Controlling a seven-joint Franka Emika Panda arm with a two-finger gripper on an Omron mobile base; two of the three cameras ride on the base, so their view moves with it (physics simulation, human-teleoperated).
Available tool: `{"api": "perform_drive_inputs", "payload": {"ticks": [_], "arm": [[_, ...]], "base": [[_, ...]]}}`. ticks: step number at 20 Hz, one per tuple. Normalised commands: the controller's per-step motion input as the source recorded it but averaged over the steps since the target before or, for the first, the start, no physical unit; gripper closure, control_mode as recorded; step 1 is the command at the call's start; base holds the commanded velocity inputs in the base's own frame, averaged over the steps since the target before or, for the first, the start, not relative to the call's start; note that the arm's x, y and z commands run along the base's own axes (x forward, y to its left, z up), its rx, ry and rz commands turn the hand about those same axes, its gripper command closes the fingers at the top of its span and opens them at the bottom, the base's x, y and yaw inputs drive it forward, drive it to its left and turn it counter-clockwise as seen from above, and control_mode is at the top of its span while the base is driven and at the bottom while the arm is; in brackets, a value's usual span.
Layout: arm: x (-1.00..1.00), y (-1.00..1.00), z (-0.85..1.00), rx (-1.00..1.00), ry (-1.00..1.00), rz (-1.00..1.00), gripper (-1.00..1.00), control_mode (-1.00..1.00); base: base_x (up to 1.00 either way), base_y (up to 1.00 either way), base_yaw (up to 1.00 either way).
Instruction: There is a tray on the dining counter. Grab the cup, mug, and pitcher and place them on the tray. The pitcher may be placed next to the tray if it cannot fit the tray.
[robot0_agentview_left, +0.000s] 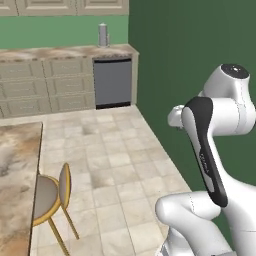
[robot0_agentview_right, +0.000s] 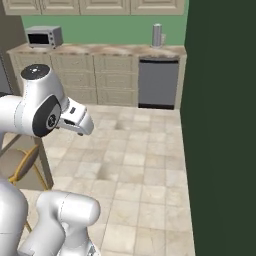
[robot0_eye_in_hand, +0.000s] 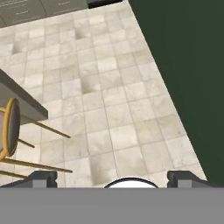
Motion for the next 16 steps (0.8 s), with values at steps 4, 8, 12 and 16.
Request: {"api": "perform_drive_inputs", "payload": {"ticks": [4, 8, 12, 16], "arm": [[0.0, 0.0, 0.0, 0.0, 0.0, 0.0, -1.0, 1.0], [0.0, 0.0, 0.0, 0.0, 0.0, 0.0, -1.0, 1.0], [0.0, 0.0, 0.0, 0.0, 0.0, 0.0, -1.0, 1.0], [0.0, 0.0, 0.0, 0.0, 0.0, 0.0, -1.0, 1.0]], "base": [[1.0, 0.0, 0.09], [1.0, 0.0, 0.09], [0.97, 0.08, 0.08], [1.0, 0.07, 0.09]]}}
